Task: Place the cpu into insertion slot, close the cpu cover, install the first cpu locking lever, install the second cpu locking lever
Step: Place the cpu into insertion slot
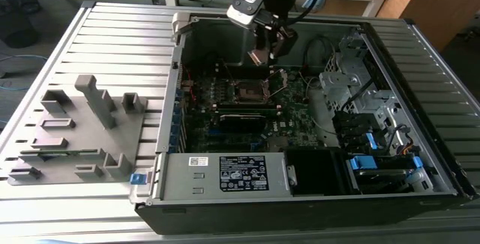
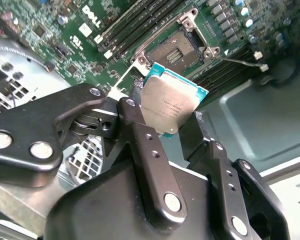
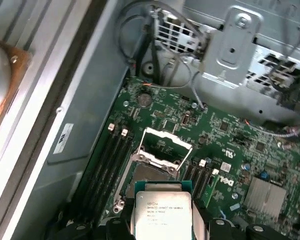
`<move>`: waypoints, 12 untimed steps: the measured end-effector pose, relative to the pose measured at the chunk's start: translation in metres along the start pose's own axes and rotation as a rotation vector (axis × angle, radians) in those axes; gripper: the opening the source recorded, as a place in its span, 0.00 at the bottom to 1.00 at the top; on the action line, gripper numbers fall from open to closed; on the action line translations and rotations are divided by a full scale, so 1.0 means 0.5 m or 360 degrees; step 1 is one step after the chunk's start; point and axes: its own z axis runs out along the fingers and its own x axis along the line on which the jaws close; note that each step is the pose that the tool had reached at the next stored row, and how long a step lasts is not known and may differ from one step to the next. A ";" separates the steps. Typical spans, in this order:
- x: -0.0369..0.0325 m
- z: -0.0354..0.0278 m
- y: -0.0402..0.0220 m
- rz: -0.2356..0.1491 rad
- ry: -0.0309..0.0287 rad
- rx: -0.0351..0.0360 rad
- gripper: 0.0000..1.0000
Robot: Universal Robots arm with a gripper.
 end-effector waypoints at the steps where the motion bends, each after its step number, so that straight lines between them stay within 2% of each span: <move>1: 0.000 0.000 0.000 0.0030 -0.00027 0.0000 0.54; 12: 0.000 0.004 0.000 0.0345 -0.00306 -0.0003 0.54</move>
